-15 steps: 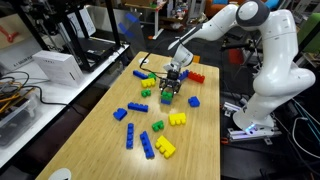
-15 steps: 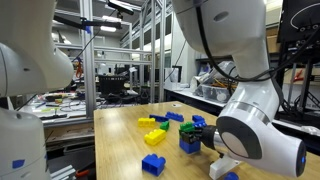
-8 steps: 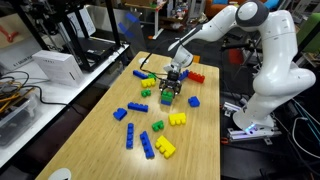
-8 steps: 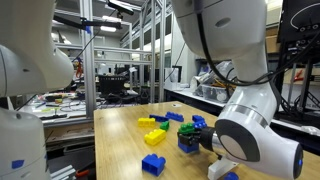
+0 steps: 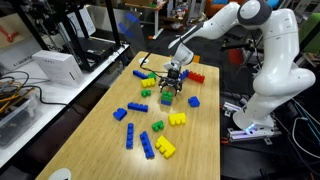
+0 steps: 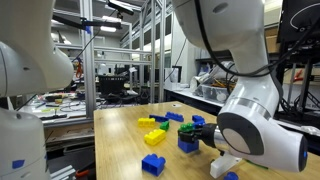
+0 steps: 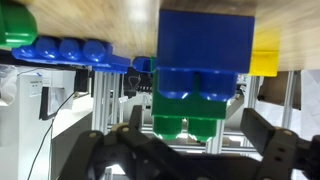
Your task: Pick up the green block from the table and put it on the blue block
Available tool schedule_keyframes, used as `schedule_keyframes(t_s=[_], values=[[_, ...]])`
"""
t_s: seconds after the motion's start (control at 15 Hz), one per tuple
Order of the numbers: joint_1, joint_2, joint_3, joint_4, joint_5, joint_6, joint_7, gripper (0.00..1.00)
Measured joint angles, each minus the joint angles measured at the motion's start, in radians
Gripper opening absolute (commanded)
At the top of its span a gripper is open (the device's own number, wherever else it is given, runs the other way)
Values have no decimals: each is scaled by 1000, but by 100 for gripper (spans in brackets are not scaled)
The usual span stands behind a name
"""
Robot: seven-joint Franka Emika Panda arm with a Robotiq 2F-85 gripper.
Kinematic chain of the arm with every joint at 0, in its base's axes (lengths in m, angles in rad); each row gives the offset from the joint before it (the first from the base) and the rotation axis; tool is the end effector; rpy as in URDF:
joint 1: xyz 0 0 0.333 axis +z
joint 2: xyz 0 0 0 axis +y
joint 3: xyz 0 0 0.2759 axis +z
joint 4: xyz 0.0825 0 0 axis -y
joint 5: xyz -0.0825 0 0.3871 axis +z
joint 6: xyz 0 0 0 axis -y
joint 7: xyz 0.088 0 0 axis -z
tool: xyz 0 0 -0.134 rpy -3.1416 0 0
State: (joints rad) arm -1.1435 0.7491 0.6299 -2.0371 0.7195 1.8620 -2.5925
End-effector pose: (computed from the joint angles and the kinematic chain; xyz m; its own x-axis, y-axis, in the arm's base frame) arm 0.4743 -0.1413 0.1004 -0.0618 0.2806 0.9578 0.9948 -0.0602 0.0819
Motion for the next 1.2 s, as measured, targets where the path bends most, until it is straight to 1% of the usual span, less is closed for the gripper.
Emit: schedule_keyframes(t_s=[0.07, 0.13, 0.27, 0.33, 0.53, 0.67, 0.8, 1.0, 1.07, 1.2], values=[[25, -41, -28, 0, 23, -27, -1, 100], [33, -83, -30, -4, 21, -35, 11, 100], [33, -170, -8, -20, 6, -36, 51, 100], [58, -219, -27, -25, 12, -60, 58, 100], [224, -379, -170, -31, 19, -150, 76, 100], [357, -465, -271, -32, 13, -190, 114, 100], [499, -531, -365, -35, -17, -194, 176, 100], [692, -590, -482, -38, -114, -192, 235, 100], [745, -602, -512, -38, -158, -192, 240, 100], [824, -615, -554, -40, -253, -198, 239, 100]])
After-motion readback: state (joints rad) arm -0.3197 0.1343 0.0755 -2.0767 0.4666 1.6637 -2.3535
